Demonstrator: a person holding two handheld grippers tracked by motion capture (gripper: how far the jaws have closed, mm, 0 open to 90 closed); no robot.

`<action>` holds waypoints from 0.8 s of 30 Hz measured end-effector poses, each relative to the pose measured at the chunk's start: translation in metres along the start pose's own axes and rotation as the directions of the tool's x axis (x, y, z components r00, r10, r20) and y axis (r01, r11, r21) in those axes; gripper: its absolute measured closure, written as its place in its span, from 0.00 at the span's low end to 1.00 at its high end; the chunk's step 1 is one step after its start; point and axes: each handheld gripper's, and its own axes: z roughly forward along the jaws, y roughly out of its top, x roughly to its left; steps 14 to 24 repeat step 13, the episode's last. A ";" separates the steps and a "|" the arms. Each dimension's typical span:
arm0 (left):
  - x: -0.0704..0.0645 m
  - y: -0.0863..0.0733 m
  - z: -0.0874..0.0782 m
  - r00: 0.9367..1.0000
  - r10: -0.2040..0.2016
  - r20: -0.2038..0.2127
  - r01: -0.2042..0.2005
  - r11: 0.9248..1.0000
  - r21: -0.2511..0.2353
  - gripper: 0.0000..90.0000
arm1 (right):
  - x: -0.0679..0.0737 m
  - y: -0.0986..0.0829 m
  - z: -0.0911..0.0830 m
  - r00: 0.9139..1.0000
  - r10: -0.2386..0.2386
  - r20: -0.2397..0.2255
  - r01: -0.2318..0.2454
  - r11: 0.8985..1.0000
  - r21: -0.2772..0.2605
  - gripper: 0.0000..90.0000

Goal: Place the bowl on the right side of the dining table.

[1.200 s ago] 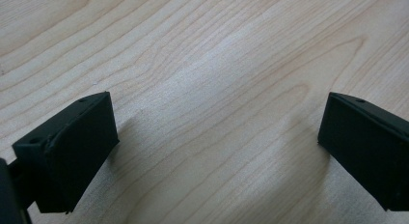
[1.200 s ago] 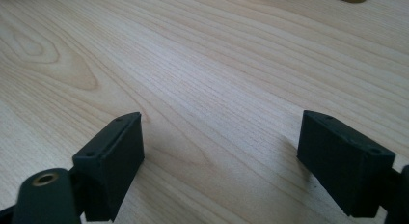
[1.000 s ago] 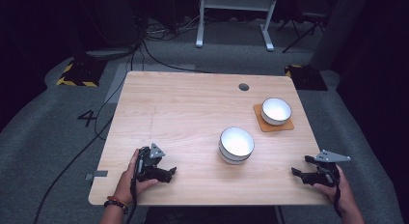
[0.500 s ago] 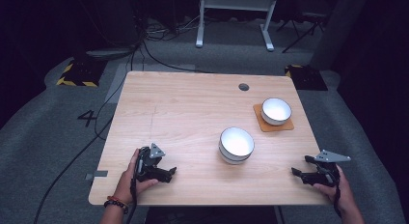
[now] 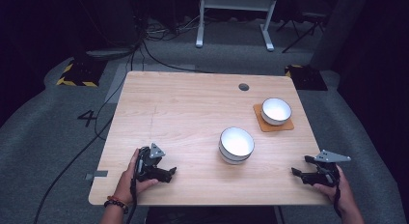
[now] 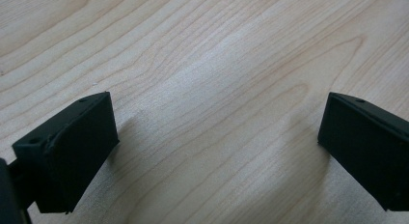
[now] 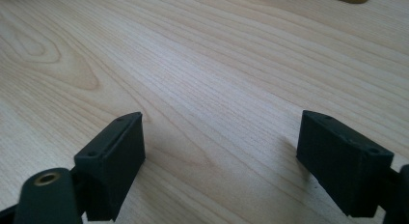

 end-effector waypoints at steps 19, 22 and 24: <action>0.001 0.001 0.000 1.000 0.006 -0.008 -0.006 1.000 0.002 0.00 | 0.000 0.000 0.000 1.000 -0.003 0.002 0.003 1.000 -0.003 0.20; 0.001 0.001 0.000 1.000 0.006 -0.008 -0.006 1.000 0.002 0.00 | 0.000 0.000 0.000 1.000 -0.003 0.002 0.003 1.000 -0.003 0.20; 0.001 0.001 0.000 1.000 0.006 -0.008 -0.006 1.000 0.002 0.00 | 0.000 0.000 0.000 1.000 -0.003 0.002 0.003 1.000 -0.003 0.20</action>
